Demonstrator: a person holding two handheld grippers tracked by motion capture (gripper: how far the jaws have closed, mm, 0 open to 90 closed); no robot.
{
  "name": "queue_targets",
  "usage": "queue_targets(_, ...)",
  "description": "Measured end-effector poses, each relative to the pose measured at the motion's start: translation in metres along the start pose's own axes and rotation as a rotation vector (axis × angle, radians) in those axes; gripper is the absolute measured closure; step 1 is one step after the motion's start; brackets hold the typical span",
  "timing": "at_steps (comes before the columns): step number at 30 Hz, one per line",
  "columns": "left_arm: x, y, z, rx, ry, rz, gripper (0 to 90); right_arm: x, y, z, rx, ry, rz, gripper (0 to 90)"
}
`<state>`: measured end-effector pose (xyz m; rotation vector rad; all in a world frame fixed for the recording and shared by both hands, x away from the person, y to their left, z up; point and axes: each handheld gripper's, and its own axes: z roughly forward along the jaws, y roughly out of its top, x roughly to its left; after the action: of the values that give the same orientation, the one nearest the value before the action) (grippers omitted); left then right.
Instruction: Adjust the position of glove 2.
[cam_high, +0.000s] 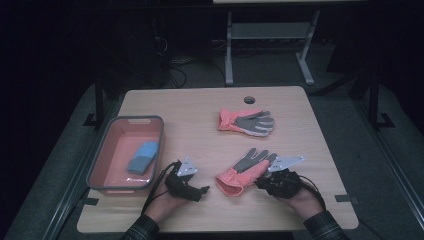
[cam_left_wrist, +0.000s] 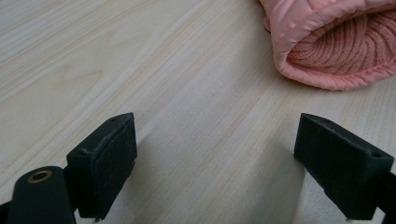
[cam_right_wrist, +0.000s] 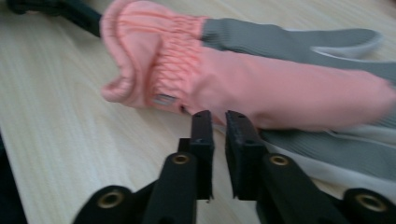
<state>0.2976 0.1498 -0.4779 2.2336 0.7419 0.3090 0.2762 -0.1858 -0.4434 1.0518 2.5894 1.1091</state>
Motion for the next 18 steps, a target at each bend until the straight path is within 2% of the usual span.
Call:
queue_targets(1,0.000,0.000,0.000,0.003,0.000,0.003,12.5,-0.006,-0.005,-0.004,-0.017,-0.040,0.005,61.4)
queue_targets(2,0.000,0.000,0.000,0.002,-0.002,0.004,12.5,-0.006,-0.005,-0.004,-0.017,-0.040,0.005,61.4)
queue_targets(3,0.001,0.000,0.000,0.002,-0.006,0.008,12.5,-0.014,-0.009,-0.005,-0.016,-0.072,0.016,50.8)
queue_targets(4,0.001,0.000,0.000,0.002,-0.006,0.008,12.6,-0.014,-0.009,-0.005,-0.016,-0.072,0.016,50.8)
queue_targets(5,0.001,0.000,0.000,0.002,-0.010,0.007,12.6,-0.022,-0.014,-0.003,-0.032,-0.100,0.018,43.2)
queue_targets(6,0.001,-0.001,-0.001,0.001,-0.011,0.008,12.6,-0.026,-0.017,-0.003,-0.035,-0.103,0.019,38.4)
queue_targets(9,0.001,-0.001,0.000,-0.006,-0.014,0.002,12.9,-0.033,-0.021,-0.002,-0.049,-0.127,0.026,34.0)
queue_targets(11,0.002,0.000,-0.001,-0.007,-0.014,0.005,17.2,-0.040,-0.027,-0.003,-0.047,-0.141,0.040,23.9)
queue_targets(12,0.002,0.001,-0.001,0.001,-0.010,0.014,17.2,-0.040,-0.027,-0.003,-0.047,-0.141,0.040,23.9)
queue_targets(13,0.002,0.003,-0.002,0.009,-0.009,0.013,22.5,-0.042,-0.031,-0.002,-0.048,-0.161,0.023,19.2)
queue_targets(15,0.002,0.006,-0.002,0.023,-0.003,0.010,29.9,-0.044,-0.036,-0.002,-0.028,-0.184,0.011,17.0)
queue_targets(17,0.002,0.010,-0.001,0.035,-0.010,0.003,36.9,-0.046,-0.041,-0.001,-0.029,-0.189,0.005,14.7)
queue_targets(18,0.002,0.013,-0.001,0.041,-0.019,-0.006,44.6,-0.048,-0.044,-0.001,-0.041,-0.172,0.020,14.2)
